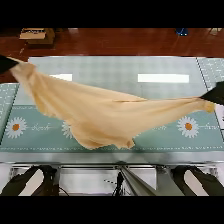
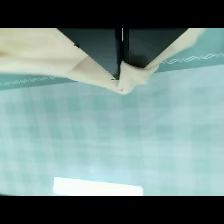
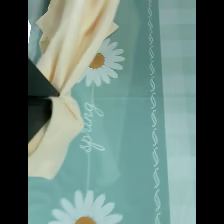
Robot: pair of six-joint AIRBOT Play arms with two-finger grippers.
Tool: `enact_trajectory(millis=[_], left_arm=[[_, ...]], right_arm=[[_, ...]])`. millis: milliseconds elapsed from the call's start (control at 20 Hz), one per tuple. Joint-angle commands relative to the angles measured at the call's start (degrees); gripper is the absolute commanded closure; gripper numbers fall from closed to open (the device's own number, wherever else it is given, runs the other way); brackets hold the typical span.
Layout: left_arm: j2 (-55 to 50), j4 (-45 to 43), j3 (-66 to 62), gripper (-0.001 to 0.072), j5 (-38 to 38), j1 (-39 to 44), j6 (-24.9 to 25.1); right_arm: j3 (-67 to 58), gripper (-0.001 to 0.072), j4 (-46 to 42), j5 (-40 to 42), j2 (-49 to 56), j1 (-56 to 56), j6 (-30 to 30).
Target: Fold the shirts.
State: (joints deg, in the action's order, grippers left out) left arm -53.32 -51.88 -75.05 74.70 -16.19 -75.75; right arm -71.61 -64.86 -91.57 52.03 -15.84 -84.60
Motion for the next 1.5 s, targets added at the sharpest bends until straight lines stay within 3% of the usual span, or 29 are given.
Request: enact_trajectory(millis=[0,150,250,500,600,700,800,850,950,1000,1300,1450], left_arm=[[-13.2,3.5,1.7,0.0691,-9.5,6.7,5.7],[-22.1,3.9,1.7,0.0691,-20.6,10.2,7.6],[-27.0,3.9,1.7,0.0690,-23.1,10.9,7.6],[-32.4,3.9,1.7,0.0673,-11.5,8.6,4.5],[-30.0,3.9,1.7,0.0501,-5.1,4.7,3.8],[-25.5,0.4,1.7,0.0499,-1.8,0.1,1.3],[-20.0,-9.0,1.8,0.0499,0.5,-3.7,-3.5],[-17.4,-13.4,2.1,0.0442,3.0,-4.8,-5.5],[-13.6,-15.6,5.2,0.0162,8.7,-5.2,-8.9],[-12.0,-15.2,8.2,0.0133,10.6,-4.5,-9.7],[-1.0,-14.2,36.5,0.0134,11.2,8.0,-10.1],[0.0,-4.1,46.1,0.0134,6.2,12.0,-9.8]], right_arm=[[3.3,0.0692,1.7,17.6,10.9,5.3,2.3],[3.3,0.0692,2.8,32.6,18.7,7.6,0.7],[3.3,0.0692,4.7,36.4,23.2,7.9,-2.1],[3.3,0.0692,6.5,35.5,28.1,8.2,0.0],[3.3,0.0692,6.3,35.1,27.2,8.0,1.9],[3.3,0.0692,5.4,34.4,25.9,8.0,3.7],[3.3,0.0692,4.3,33.0,24.9,8.0,4.4],[3.3,0.0692,3.2,32.3,24.5,8.0,4.7],[3.3,0.0692,1.1,31.0,24.3,8.0,5.4],[3.3,0.0692,0.1,30.3,24.3,8.0,5.8],[3.3,0.0692,-4.7,26.3,24.3,8.0,8.4],[3.3,0.0691,-4.7,27.2,24.3,8.0,8.6]])
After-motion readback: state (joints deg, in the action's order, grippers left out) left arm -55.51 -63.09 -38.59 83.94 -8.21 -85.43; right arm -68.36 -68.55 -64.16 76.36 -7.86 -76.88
